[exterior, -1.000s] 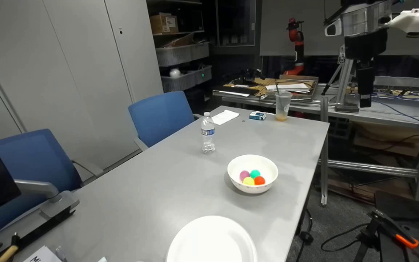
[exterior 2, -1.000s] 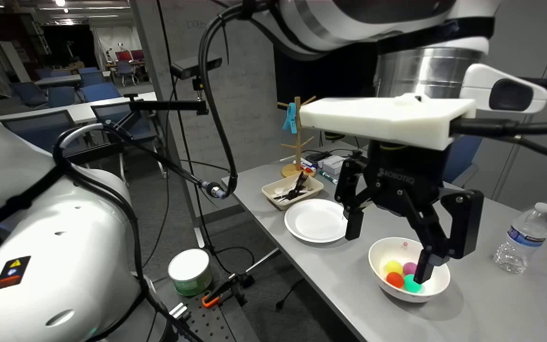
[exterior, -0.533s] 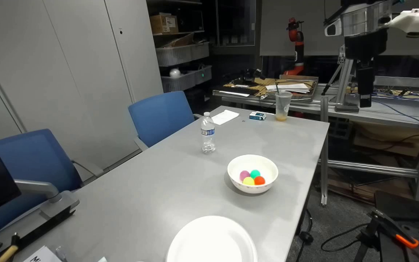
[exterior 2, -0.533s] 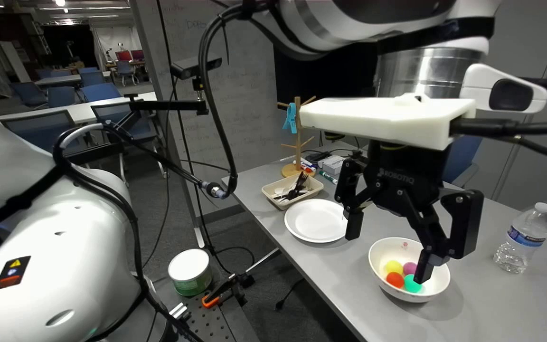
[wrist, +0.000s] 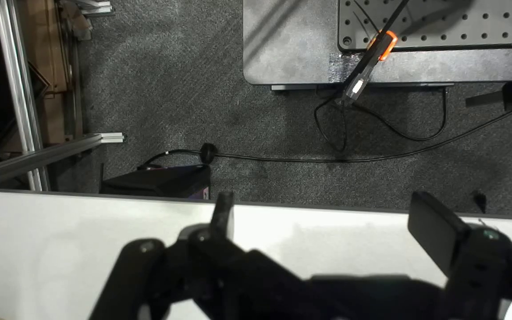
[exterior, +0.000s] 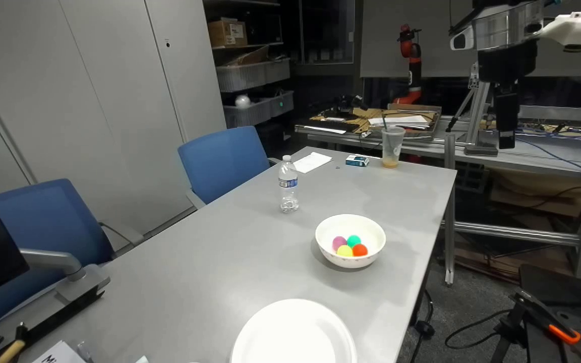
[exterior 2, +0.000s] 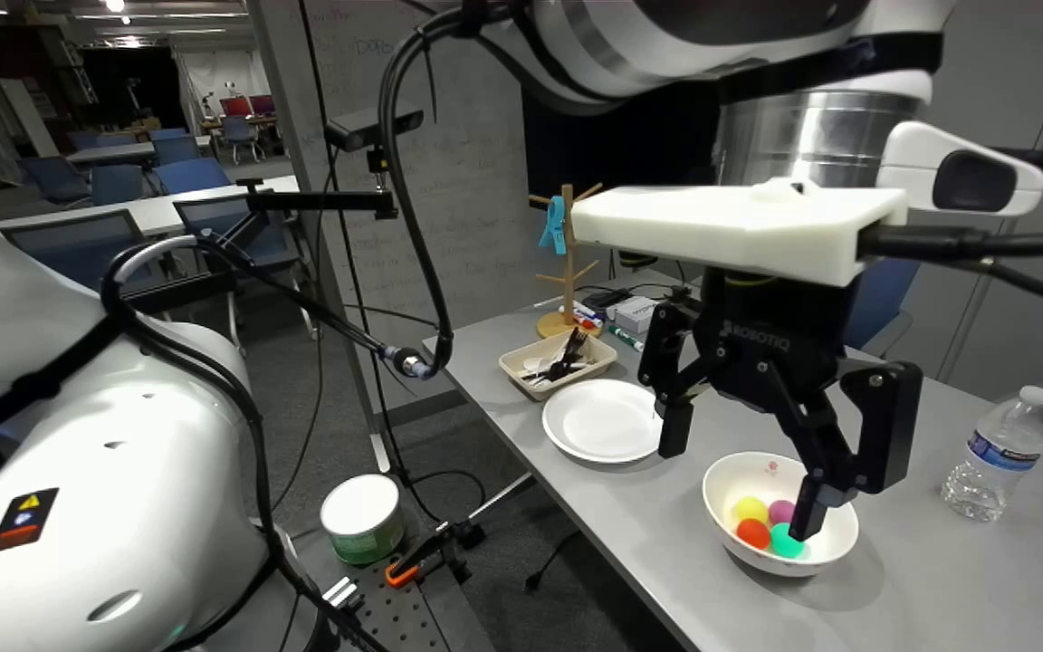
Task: Take the purple ball out of the bowl and put it on the plate
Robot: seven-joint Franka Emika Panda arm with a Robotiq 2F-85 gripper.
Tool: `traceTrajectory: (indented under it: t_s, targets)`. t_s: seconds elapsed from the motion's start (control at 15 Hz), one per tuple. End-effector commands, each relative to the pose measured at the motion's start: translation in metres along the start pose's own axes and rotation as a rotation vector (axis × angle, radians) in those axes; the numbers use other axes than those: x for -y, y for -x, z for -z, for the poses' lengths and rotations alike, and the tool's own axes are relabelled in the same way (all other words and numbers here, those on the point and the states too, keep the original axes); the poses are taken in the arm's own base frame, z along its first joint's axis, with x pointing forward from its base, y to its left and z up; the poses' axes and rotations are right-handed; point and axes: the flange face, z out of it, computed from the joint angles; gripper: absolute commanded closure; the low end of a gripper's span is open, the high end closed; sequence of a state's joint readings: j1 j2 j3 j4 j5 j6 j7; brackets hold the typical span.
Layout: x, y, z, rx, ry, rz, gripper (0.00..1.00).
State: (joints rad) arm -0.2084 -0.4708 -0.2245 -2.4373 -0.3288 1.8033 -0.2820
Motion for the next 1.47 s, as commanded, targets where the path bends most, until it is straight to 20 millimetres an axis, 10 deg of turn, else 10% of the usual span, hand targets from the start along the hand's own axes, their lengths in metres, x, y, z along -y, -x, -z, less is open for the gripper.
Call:
traceTrajectory:
  t_s: [0.0, 1.4]
  targets:
    - [0.000, 0.000, 0.000, 0.000, 0.000, 0.000, 0.00]
    - [0.004, -0.011, 0.001, -0.133, -0.041, 0.014, 0.00]
